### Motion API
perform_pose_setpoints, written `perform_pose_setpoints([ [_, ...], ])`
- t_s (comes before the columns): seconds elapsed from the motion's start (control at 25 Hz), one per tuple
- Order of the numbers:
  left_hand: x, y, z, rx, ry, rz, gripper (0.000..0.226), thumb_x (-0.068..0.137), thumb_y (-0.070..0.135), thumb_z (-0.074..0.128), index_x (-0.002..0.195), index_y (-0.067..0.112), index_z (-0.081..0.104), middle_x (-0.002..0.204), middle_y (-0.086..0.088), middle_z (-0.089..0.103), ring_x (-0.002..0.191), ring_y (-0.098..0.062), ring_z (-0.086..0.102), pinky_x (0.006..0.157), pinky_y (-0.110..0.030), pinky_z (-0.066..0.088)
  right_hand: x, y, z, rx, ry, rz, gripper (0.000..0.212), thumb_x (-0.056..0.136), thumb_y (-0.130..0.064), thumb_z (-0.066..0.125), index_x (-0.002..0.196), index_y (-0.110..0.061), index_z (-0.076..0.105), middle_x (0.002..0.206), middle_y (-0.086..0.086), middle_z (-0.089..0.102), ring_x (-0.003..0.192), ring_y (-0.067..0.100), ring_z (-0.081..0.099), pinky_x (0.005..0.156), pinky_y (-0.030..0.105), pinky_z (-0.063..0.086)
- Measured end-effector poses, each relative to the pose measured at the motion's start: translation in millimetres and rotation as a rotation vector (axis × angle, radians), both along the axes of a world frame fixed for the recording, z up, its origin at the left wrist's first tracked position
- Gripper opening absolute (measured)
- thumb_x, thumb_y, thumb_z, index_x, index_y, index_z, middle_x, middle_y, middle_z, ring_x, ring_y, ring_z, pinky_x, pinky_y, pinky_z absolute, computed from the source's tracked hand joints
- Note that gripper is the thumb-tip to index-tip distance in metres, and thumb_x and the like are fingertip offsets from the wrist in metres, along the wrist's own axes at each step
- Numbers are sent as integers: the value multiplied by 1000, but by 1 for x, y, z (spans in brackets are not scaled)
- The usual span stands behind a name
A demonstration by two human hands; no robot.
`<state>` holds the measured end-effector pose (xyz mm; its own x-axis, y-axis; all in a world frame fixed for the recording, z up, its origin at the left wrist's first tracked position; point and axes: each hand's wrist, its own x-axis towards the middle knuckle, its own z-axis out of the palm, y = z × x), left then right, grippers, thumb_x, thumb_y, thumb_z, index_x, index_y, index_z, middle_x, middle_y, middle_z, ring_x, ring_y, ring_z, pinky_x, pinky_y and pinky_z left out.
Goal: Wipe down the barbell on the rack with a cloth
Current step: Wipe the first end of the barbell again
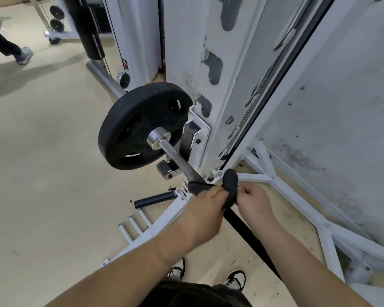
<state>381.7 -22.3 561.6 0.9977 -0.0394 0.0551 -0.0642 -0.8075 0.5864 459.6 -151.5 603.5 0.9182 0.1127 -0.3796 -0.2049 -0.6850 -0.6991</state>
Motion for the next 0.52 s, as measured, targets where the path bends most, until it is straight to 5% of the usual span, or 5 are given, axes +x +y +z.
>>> perform_pose_setpoints([
  [0.2,20,39,-2,10,-40,391,30,90,7,59,119,9,63,116,-9,63,97,-33,60,81,-48,53,-4,-11,4,-24,-35,28,33,101,-27,50,75,-11,60,70,2,61,67,20,56,61,31,41],
  [0.4,-19,5,12,-237,-19,139,24,87,9,60,110,13,65,108,-2,65,94,-21,62,78,-35,50,2,10,4,2,-50,75,34,97,-18,53,64,-12,53,59,-2,54,58,19,48,57,33,34],
  [0.52,-12,44,41,-320,-56,395,13,89,16,63,101,19,68,93,2,69,86,-14,61,74,-31,48,5,28,9,-2,-63,123,23,97,-22,57,79,-20,70,71,-5,68,69,12,61,59,28,42],
])
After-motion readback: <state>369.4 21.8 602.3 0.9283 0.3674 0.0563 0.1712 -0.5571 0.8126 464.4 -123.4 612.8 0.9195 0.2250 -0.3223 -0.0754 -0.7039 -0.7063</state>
